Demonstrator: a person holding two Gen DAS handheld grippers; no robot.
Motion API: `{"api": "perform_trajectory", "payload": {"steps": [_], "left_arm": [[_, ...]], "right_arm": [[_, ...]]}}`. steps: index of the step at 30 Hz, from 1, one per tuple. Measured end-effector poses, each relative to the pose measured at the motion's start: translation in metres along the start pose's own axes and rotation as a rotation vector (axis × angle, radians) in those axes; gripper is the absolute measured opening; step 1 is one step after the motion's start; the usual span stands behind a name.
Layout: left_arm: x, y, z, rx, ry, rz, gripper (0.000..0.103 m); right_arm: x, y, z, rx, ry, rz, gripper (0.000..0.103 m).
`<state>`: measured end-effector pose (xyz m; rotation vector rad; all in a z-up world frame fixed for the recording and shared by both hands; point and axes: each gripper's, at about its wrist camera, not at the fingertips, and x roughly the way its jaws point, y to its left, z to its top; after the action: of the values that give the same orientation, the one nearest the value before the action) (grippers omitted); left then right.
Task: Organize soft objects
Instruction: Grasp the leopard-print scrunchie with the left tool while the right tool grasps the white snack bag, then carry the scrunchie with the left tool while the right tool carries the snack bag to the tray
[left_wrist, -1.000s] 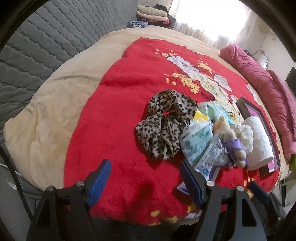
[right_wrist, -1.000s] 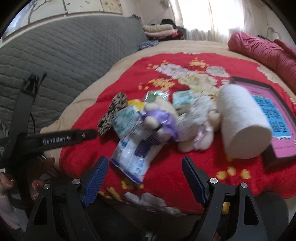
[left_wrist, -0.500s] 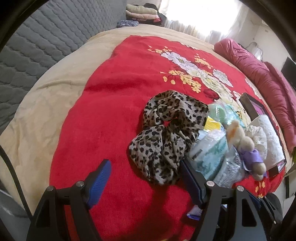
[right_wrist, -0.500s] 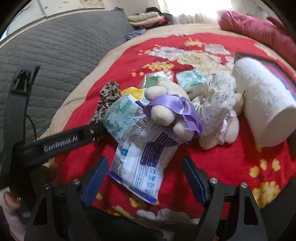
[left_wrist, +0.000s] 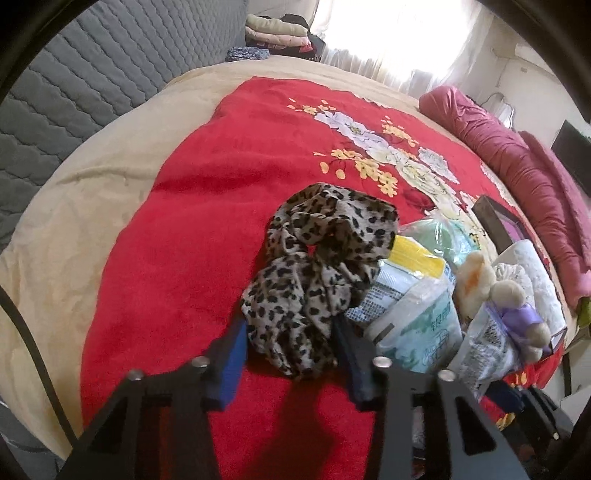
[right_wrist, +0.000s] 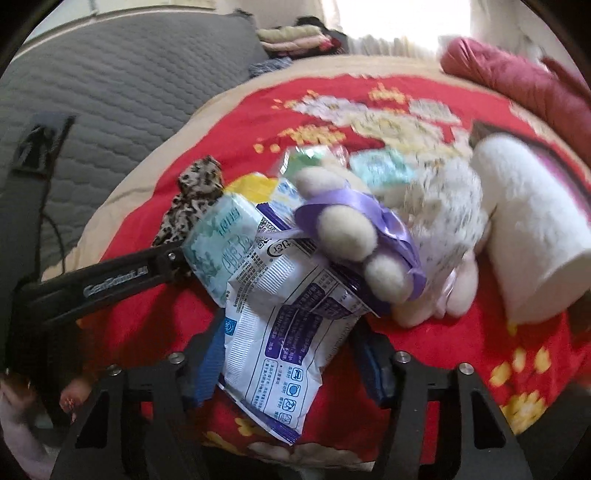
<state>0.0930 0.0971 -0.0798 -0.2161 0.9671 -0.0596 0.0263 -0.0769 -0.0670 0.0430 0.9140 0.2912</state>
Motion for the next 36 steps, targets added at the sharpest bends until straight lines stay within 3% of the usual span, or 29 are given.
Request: {"api": "perform_trajectory", "payload": {"steps": [3, 6, 12, 23, 36], "left_arm": [[0.0, 0.002, 0.0, -0.012, -0.004, -0.028, 0.021], [-0.004, 0.005, 0.0, -0.034, -0.02, -0.053, 0.016], [-0.021, 0.008, 0.003, -0.067, -0.08, -0.054, 0.015], [-0.057, -0.004, -0.003, -0.056, -0.117, -0.041, 0.015], [-0.094, -0.057, -0.011, 0.027, -0.157, -0.039, 0.015]], "right_arm": [[-0.012, 0.0, 0.004, -0.042, -0.031, -0.001, 0.059], [-0.026, 0.002, 0.006, -0.082, -0.061, 0.007, 0.058], [-0.048, 0.006, 0.009, -0.153, -0.115, 0.025, 0.058], [-0.075, -0.002, 0.017, -0.138, -0.181, 0.058, 0.058], [-0.115, -0.068, 0.028, 0.002, -0.277, -0.009, 0.058]]}}
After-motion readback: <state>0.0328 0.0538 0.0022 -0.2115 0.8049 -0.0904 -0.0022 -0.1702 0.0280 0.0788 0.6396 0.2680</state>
